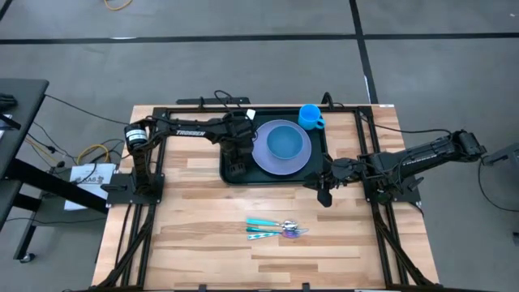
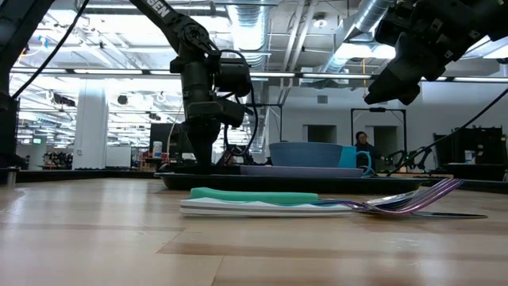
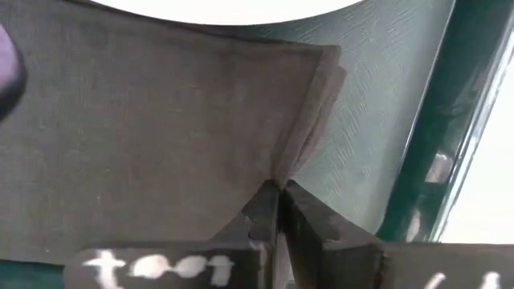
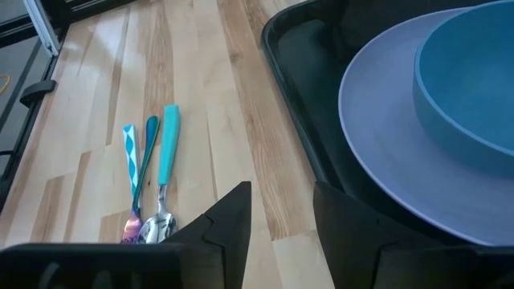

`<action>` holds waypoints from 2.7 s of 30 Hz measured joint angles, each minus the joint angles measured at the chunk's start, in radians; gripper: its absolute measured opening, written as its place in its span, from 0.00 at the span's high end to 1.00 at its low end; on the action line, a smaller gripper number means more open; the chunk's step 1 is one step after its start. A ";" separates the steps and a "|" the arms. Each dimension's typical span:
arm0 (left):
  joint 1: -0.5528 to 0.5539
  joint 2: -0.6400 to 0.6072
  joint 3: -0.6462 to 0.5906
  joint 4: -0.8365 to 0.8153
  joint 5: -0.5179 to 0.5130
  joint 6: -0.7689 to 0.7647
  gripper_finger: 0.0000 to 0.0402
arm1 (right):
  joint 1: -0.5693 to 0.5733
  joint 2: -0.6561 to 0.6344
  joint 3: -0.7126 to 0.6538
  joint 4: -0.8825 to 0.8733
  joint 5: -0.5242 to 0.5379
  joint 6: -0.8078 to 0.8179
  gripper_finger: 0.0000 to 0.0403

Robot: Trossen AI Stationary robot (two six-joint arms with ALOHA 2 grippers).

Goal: Set up tray
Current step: Put the black napkin to the left of the violet plate on the black tray, then put the blue fork on the black napkin on the black tray

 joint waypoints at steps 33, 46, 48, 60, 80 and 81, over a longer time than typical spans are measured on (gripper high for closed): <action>-0.014 0.000 0.000 -0.003 -0.004 0.020 0.93 | 0.000 0.000 0.000 0.000 0.000 -0.001 0.69; -0.014 -0.001 0.000 -0.003 -0.006 0.013 0.79 | 0.000 0.000 0.000 0.000 0.000 -0.001 0.69; -0.014 -0.001 0.000 -0.005 -0.002 0.013 0.76 | 0.000 0.000 0.000 0.000 0.000 -0.001 0.69; -0.014 -0.001 0.006 -0.062 -0.001 0.014 0.66 | 0.000 0.000 0.000 0.000 0.000 -0.001 0.69; -0.151 -0.002 0.234 -0.253 0.233 -0.028 0.66 | 0.000 0.000 0.000 -0.003 0.000 -0.002 0.69; -0.173 -0.002 0.234 -0.235 0.239 -0.037 0.66 | 0.000 0.000 0.000 -0.005 0.000 -0.002 0.69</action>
